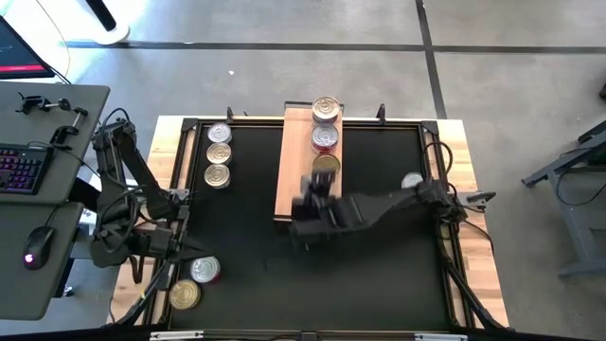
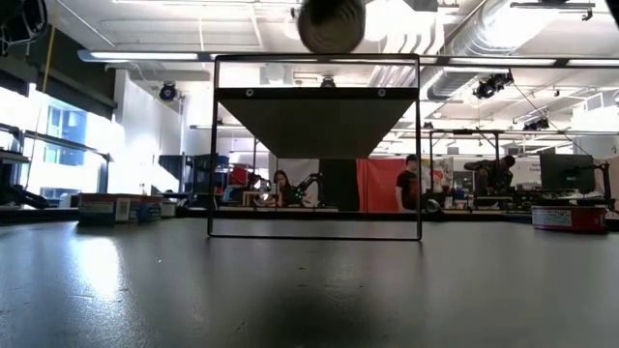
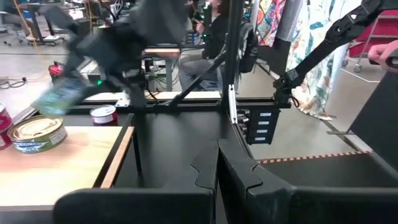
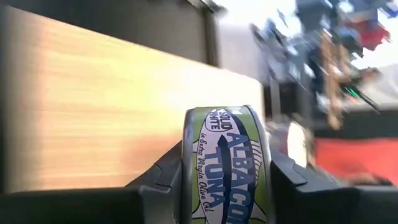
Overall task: Stack canned seafood by type on shelf
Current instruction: Put the dark green tuna can on the shelf
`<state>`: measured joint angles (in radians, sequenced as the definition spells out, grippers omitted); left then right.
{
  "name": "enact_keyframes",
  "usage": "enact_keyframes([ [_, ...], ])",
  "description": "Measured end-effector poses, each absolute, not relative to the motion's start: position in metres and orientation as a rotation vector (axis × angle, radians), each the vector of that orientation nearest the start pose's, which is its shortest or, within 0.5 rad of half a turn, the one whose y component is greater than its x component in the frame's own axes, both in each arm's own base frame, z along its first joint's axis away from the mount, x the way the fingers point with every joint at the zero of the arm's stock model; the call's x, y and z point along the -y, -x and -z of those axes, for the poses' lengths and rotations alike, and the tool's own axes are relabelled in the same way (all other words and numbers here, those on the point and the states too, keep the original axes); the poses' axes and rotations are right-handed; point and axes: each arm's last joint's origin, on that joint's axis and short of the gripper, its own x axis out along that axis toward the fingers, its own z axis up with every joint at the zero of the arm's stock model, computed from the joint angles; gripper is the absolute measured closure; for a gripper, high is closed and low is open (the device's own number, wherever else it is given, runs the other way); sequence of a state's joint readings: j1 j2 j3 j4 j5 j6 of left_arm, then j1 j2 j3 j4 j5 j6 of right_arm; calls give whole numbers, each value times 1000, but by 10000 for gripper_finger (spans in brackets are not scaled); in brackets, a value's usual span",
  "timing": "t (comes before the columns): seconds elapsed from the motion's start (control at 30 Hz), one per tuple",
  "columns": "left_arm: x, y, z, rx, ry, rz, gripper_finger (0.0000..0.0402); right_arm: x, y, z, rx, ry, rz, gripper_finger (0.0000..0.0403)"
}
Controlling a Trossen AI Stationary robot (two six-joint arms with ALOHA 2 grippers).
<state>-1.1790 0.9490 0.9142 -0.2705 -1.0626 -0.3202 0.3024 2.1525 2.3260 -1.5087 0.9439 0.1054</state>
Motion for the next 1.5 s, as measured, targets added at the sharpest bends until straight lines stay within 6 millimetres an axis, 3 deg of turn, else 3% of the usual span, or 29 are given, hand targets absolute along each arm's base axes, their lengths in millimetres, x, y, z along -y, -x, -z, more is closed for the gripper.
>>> enact_keyframes([
  [0.13,168,-97,-344,-144,34,59,402,-71,-409,-343,-1105,675,653,284],
  [0.23,170,-98,-342,-143,54,40,402,-69,-415,-343,-1091,664,608,284],
  [0.43,180,-103,-332,-162,6,16,401,-109,-423,-351,-983,904,424,284],
  [0.63,185,-110,-318,-145,-119,-153,402,-150,-420,-355,-967,1348,351,284],
  [0.77,186,-117,-311,-128,-184,-264,401,-160,-418,-354,-996,1509,331,284],
  [0.9,186,-126,-305,-134,-229,-320,402,-161,-418,-355,-1009,1559,383,284],
  [0.97,186,-130,-302,-139,-238,-335,401,-161,-418,-355,-1004,1537,421,284],
  [1.1,186,-134,-300,-139,-182,-341,401,-155,-416,-353,-933,1291,567,284],
  [1.37,189,-134,-298,-186,-99,-246,402,-139,-390,-341,-946,933,722,284],
  [1.5,188,-135,-298,-189,-102,-248,401,-139,-388,-346,-929,830,700,284],
])
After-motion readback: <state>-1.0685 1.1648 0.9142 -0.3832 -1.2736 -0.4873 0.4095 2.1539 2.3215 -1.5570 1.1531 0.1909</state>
